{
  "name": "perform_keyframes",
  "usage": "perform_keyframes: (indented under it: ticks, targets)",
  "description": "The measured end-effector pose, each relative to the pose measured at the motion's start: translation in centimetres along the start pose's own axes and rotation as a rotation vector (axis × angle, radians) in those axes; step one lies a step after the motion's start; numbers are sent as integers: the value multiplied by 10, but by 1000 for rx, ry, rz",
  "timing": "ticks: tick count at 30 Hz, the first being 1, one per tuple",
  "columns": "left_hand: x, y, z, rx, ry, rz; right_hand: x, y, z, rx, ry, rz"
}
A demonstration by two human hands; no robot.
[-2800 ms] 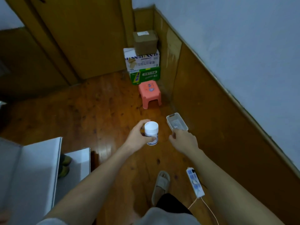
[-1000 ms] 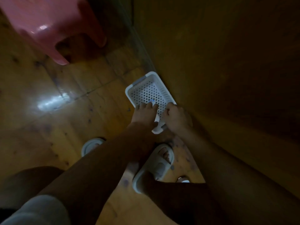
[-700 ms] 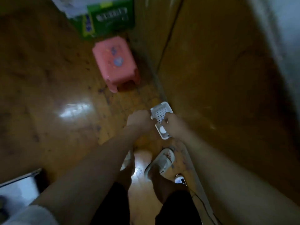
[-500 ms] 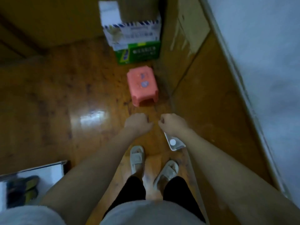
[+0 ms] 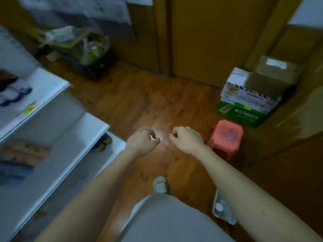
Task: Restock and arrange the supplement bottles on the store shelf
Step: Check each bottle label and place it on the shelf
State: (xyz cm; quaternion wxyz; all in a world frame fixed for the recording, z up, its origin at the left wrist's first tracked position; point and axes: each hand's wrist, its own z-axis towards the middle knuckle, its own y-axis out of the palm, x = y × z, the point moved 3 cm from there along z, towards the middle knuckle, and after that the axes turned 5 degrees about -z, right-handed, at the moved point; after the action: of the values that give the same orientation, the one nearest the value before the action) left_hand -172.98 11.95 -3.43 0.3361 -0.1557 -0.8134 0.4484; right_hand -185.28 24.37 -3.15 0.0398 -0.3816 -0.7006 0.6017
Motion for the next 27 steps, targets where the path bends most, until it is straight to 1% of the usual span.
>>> perform_keyframes:
  ticks: [5, 8, 14, 17, 22, 27]
  targets:
    - [-75, -54, -69, 172, -140, -45, -112, -4, 3, -21, -265, -82]
    - [-123, -87, -119, 291, -262, -72, -185, 2, -3, -31, -413, -142]
    - [-227, -147, -237, 498, -465, -121, -347, 30, -45, -62, -707, -240]
    - [-286, -164, -307, 562, -538, -119, -431, 60, -79, -80, -853, -267]
    - [-390, -177, -435, 646, -693, -120, -572, 130, -155, -87, -1041, -308]
    - [-483, -186, -563, 731, -845, -136, -692, 196, -242, -101, -1209, -322]
